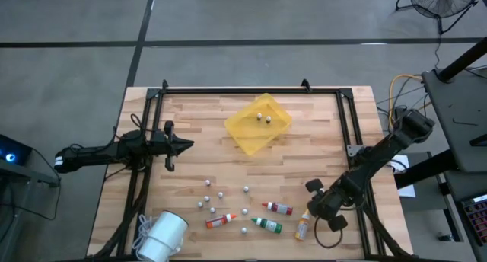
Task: Pick & Place food coloring
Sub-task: Put the small black food coloring bottle into the yellow bin
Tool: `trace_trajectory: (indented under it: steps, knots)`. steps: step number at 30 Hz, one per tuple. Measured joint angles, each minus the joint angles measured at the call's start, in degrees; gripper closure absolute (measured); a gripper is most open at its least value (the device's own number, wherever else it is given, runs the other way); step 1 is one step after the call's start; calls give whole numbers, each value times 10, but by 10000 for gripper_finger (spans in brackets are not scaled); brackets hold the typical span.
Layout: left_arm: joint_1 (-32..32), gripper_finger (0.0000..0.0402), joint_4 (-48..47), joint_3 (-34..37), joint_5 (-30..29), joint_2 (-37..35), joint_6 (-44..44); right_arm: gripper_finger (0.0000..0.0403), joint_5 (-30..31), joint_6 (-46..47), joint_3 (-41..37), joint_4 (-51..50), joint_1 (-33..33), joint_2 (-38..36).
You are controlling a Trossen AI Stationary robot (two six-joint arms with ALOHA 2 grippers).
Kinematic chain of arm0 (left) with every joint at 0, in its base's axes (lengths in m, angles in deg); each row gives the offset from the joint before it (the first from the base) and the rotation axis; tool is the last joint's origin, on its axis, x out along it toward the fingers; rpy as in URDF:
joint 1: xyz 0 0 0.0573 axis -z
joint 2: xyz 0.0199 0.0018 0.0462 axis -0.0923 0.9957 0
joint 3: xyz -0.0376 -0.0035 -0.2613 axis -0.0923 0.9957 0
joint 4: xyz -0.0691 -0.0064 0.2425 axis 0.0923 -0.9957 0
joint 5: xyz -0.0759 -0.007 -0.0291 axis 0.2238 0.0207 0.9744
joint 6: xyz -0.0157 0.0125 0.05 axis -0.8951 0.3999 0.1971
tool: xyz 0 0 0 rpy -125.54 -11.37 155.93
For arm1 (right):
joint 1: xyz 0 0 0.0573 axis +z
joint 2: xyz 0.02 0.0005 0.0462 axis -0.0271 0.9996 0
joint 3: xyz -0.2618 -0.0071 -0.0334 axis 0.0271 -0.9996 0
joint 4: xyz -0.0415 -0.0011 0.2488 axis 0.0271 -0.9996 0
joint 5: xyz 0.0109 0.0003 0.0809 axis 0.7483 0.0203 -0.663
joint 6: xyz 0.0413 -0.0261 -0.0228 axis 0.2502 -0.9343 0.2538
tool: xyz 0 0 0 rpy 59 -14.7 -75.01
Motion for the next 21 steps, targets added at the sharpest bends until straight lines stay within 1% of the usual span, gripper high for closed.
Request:
trace_trajectory:
  steps: [7,12,15,21]
  knots:
    - [0,402,0,0,0,0,0,349,-6,-37,24,-41,-55,-61]
    - [0,402,0,0,0,0,0,349,-4,-62,44,-63,-131,-99]
    - [0,402,0,0,0,0,0,349,-4,-73,62,-76,-182,-108]
    - [0,402,0,0,0,0,0,349,-5,-115,112,-101,-268,-100]
